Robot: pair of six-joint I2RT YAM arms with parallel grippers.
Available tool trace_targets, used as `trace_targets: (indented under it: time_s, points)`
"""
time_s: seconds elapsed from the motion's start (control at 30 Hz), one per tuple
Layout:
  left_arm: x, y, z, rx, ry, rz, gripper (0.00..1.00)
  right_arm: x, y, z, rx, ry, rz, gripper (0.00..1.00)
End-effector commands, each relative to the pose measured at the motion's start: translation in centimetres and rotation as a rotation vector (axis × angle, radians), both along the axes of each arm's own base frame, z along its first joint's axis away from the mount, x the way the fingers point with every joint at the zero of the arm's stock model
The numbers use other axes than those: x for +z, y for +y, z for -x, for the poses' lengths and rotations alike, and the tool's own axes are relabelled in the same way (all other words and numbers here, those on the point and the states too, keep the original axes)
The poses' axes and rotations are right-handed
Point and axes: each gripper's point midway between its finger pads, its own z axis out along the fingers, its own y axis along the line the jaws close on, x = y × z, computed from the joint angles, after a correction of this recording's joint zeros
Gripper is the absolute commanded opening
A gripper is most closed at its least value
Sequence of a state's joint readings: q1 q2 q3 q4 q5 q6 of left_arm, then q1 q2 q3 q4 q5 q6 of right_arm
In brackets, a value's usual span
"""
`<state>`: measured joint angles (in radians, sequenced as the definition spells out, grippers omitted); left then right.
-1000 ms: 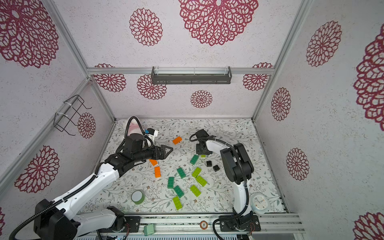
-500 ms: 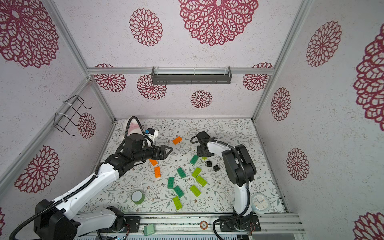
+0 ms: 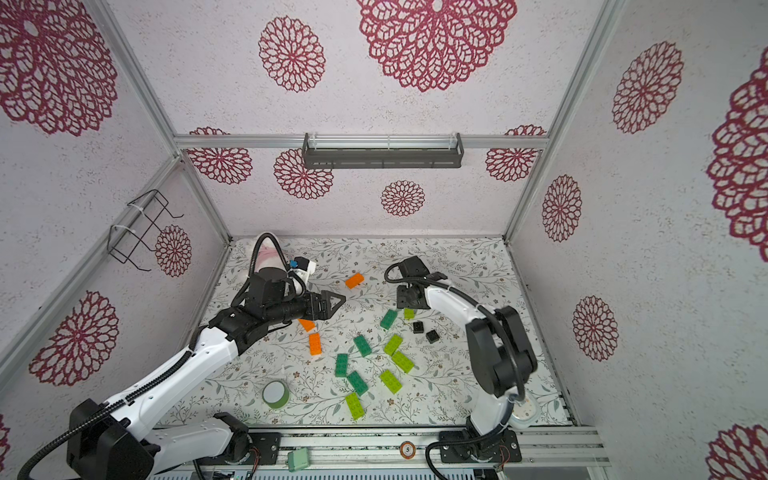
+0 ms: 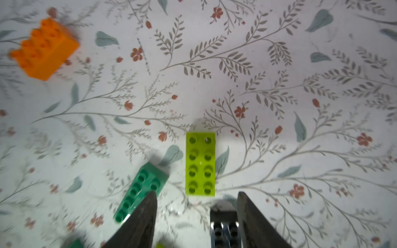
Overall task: Assemble a small pinwheel with lego
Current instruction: Place the lego brick at the center of the board, then pick up the lego brick from the center of the board.
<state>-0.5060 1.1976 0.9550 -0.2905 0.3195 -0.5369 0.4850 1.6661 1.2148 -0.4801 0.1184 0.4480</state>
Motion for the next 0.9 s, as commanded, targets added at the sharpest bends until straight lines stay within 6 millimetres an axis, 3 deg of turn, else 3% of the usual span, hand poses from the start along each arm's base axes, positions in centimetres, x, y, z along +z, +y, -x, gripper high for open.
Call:
trace_targets:
  time_s: [0.0, 0.1, 0.2, 0.57, 0.87]
  points:
    - [1.4, 0.5, 0.5, 0.007, -0.075, -0.01, 0.97, 0.3, 1.4, 4.9, -0.014, 0.07, -0.076, 0.63]
    - [1.6, 0.8, 0.7, 0.023, -0.094, -0.023, 0.97, -1.2, 2.9, 8.1, -0.048, 0.112, -0.12, 0.64]
    - [1.7, 0.5, 1.1, 0.006, -0.097, -0.029, 0.97, -3.1, 3.8, 9.5, -0.098, 0.141, -0.175, 0.64]
    - [2.5, -0.4, 2.6, -0.042, -0.122, -0.023, 0.97, -6.6, 4.1, 9.5, -0.156, 0.187, -0.119, 0.62]
    - [2.7, -0.6, 2.7, -0.05, -0.123, -0.017, 0.97, -7.4, 5.7, 8.7, -0.139, 0.193, -0.103, 0.59]
